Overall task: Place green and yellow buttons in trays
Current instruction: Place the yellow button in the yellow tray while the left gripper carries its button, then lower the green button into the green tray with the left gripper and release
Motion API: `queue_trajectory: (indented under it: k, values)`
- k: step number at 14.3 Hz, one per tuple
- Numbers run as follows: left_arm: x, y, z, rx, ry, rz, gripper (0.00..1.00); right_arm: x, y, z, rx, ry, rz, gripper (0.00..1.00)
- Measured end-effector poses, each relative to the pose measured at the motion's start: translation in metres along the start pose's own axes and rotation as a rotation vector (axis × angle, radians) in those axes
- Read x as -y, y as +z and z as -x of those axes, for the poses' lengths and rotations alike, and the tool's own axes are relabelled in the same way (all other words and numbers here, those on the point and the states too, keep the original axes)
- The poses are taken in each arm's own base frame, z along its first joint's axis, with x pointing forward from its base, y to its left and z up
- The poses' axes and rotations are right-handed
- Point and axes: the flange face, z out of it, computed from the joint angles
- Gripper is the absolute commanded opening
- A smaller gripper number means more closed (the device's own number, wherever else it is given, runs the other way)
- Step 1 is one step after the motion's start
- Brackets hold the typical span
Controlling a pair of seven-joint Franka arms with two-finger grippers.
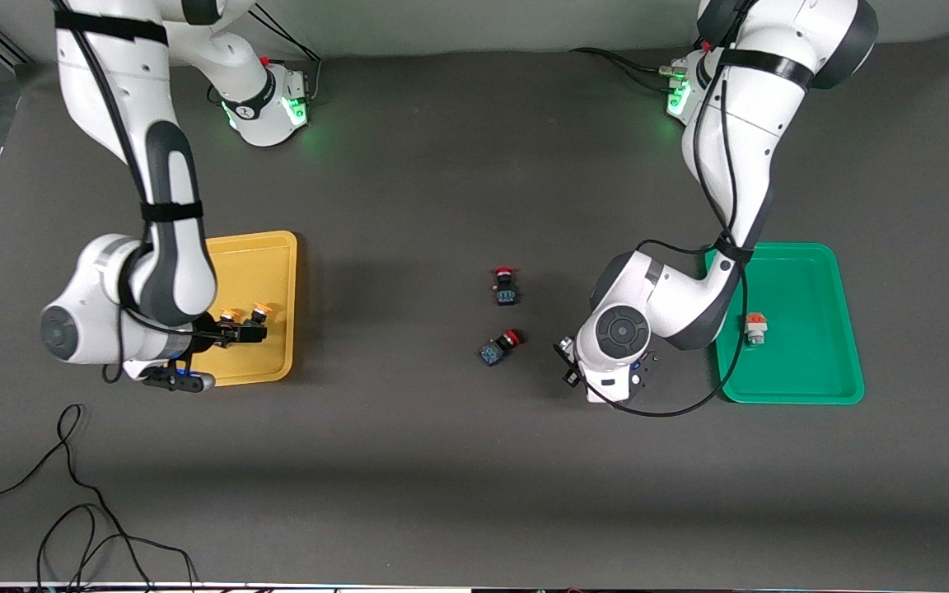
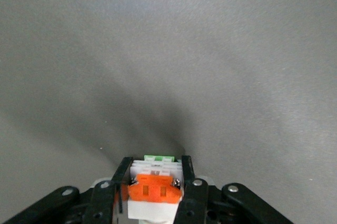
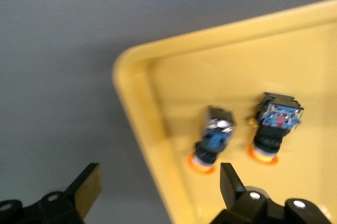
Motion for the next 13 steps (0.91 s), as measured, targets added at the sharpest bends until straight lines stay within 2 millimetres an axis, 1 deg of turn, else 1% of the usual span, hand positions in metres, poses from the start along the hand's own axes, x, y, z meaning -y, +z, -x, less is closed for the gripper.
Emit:
queue_trajectory:
  k: [1, 2, 3, 4, 6, 7, 8, 9, 10, 11, 13]
  values:
    - [-0.002, -0.012, -0.002, -0.005, 0.004, 0.008, 0.26, 0.014, -0.030, 0.001, -0.005, -0.012, 0.008, 1.00]
    - [-0.003, -0.031, -0.004, -0.008, 0.021, 0.002, 0.26, 0.026, -0.061, 0.003, -0.012, -0.023, 0.026, 1.00]
    - [-0.001, -0.058, -0.007, -0.008, 0.047, -0.008, 0.26, 0.038, -0.090, 0.008, -0.019, -0.039, 0.048, 1.00]
    - [0.004, -0.089, -0.012, -0.005, 0.085, -0.021, 0.23, 0.048, -0.116, 0.013, -0.032, -0.058, 0.070, 1.00]
    - [0.024, -0.148, -0.029, 0.013, 0.223, -0.049, 0.19, 0.064, -0.157, 0.025, -0.073, -0.083, 0.083, 1.00]
    - [0.038, -0.172, -0.041, 0.028, 0.303, -0.067, 0.19, 0.067, -0.173, 0.031, -0.094, -0.078, 0.079, 1.00]
    - [0.054, -0.190, -0.057, 0.044, 0.380, -0.085, 0.19, 0.068, -0.186, 0.038, -0.113, -0.069, 0.085, 1.00]
    - [0.071, -0.201, -0.078, 0.061, 0.451, -0.099, 0.18, 0.067, -0.198, 0.046, -0.128, -0.066, 0.099, 1.00]
    - [0.089, -0.206, -0.103, 0.080, 0.512, -0.107, 0.18, 0.067, -0.210, 0.055, -0.138, -0.070, 0.115, 1.00]
    - [0.110, -0.206, -0.132, 0.097, 0.568, -0.109, 0.18, 0.068, -0.219, 0.064, -0.149, -0.078, 0.126, 1.00]
    - [0.159, -0.199, -0.193, 0.129, 0.660, -0.116, 0.18, 0.074, -0.231, 0.081, -0.162, -0.103, 0.145, 1.00]
